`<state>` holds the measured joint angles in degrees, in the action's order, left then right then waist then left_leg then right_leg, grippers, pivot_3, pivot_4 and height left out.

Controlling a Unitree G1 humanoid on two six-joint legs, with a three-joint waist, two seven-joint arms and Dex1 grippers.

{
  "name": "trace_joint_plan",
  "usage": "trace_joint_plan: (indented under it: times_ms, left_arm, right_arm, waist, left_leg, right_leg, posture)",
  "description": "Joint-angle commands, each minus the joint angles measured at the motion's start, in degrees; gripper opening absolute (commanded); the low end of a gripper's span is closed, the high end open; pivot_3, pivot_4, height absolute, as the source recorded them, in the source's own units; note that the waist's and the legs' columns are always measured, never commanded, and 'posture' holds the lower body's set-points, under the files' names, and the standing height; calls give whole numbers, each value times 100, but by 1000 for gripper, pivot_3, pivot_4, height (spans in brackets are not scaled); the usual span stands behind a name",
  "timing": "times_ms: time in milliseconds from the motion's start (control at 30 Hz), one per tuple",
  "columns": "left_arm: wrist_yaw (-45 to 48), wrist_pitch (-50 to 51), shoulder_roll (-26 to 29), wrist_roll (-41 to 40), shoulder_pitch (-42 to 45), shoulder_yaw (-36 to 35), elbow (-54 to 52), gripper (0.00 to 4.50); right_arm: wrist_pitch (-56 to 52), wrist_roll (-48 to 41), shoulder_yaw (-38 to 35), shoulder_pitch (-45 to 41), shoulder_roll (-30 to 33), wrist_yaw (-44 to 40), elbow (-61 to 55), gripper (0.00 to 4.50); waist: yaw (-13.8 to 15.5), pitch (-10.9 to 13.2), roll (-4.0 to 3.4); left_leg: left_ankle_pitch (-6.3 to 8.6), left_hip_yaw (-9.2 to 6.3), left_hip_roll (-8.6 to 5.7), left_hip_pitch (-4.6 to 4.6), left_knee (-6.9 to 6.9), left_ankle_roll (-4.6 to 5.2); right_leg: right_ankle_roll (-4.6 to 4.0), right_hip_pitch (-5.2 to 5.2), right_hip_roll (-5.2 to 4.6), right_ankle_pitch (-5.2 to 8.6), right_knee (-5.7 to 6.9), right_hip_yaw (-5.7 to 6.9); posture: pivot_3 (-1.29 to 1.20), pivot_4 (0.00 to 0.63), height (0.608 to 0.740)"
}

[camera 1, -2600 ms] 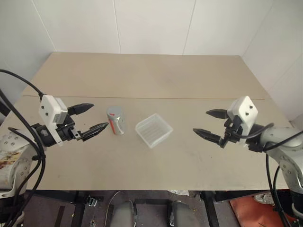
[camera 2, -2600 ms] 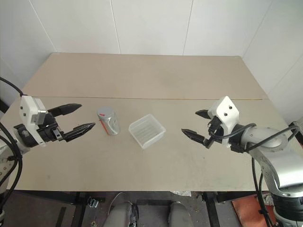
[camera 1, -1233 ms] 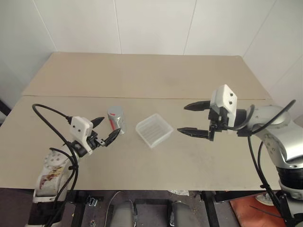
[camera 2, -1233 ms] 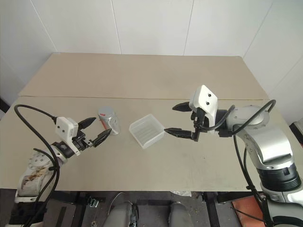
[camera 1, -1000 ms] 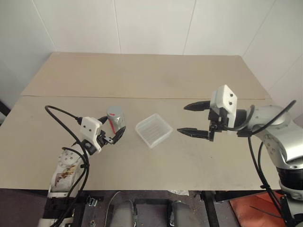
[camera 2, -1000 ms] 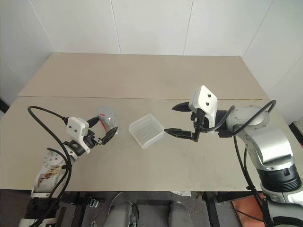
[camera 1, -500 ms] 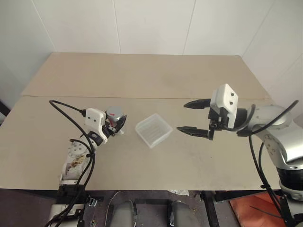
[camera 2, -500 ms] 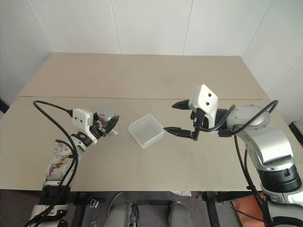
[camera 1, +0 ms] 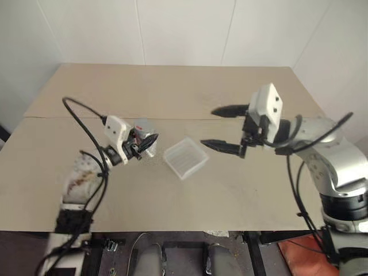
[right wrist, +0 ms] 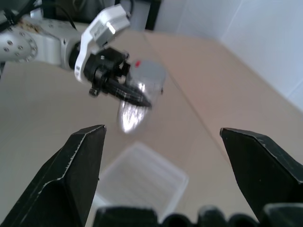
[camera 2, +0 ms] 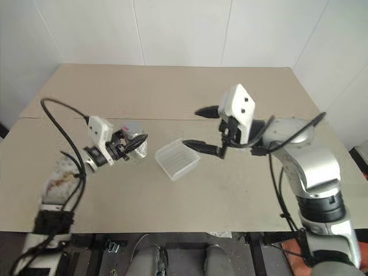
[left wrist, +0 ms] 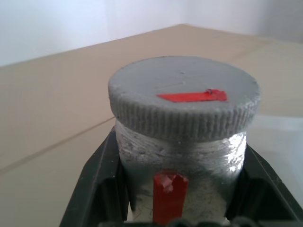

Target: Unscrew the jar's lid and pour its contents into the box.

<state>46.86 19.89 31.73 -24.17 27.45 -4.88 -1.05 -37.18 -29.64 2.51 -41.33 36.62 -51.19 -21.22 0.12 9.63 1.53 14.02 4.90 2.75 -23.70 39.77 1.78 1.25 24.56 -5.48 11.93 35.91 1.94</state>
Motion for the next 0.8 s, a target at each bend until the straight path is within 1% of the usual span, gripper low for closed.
trace_joint_plan:
  times_ms: [33, 167, 300, 467, 633, 733, 800]
  left_arm:
    - [1267, 265, 441, -722, 562, -82, -80, 2042]
    - [2373, 345, 615, -1008, 1290, 59, 563, 2042]
    - [2992, 195, 458, -981, 1783, 237, 1046, 2042]
    - [3312, -94, 221, -757, 2176, 425, 1518, 2042]
    - [3486, -251, 126, -659, 2308, 420, 1757, 2042]
    - [3587, -302, 116, -649, 2326, 406, 1787, 2041]
    - [3621, -285, 127, -658, 2342, 402, 1805, 2041]
  right_arm:
    - [-373, -191, 141, -573, -457, 370, 55, 4500]
    - [-891, -215, 338, -1285, -1209, 905, 450, 4500]
    - [-1185, -43, 498, -1745, -1700, 1282, 849, 4500]
    - [-1373, 70, 621, -1921, -1844, 1451, 1001, 4500]
    - [-1402, 169, 699, -1940, -1880, 1496, 1107, 4500]
    - [-1365, 155, 639, -1921, -1929, 1500, 1143, 3889]
    - [-1273, 90, 537, -1885, -1977, 1454, 1156, 3292]
  waist:
    - [-23, 0, 0]
    - [-31, 0, -1]
    - [-22, 0, -1]
    - [-6, 0, -1]
    - [-47, 0, -1]
    - [-87, 0, -1]
    - [-98, 0, -1]
  left_leg:
    - [0, 1, 0, 1, 0, 0]
    - [0, 8, -2, -4, 0, 0]
    - [-1, 9, -2, -9, 1, -1]
    - [0, 6, -5, -27, 2, 1]
    - [-4, 5, -4, -61, 5, -4]
    - [-4, 3, -3, -63, 4, -3]
    - [-4, 3, -3, -64, 4, -3]
  right_leg:
    - [0, 0, 0, 0, 2, 0]
    - [0, 1, 0, 0, 4, 5]
    - [0, 4, 1, 0, 5, 8]
    - [1, 7, 0, -1, 10, 16]
    - [1, 51, 2, -2, 24, 13]
    - [1, 52, 3, -2, 26, 13]
    - [1, 53, 3, -2, 26, 13]
  posture:
    - [0, 150, 740]
    - [0, 150, 740]
    - [0, 150, 740]
    - [0, 150, 740]
    - [0, 150, 740]
    - [0, 150, 740]
    - [0, 150, 740]
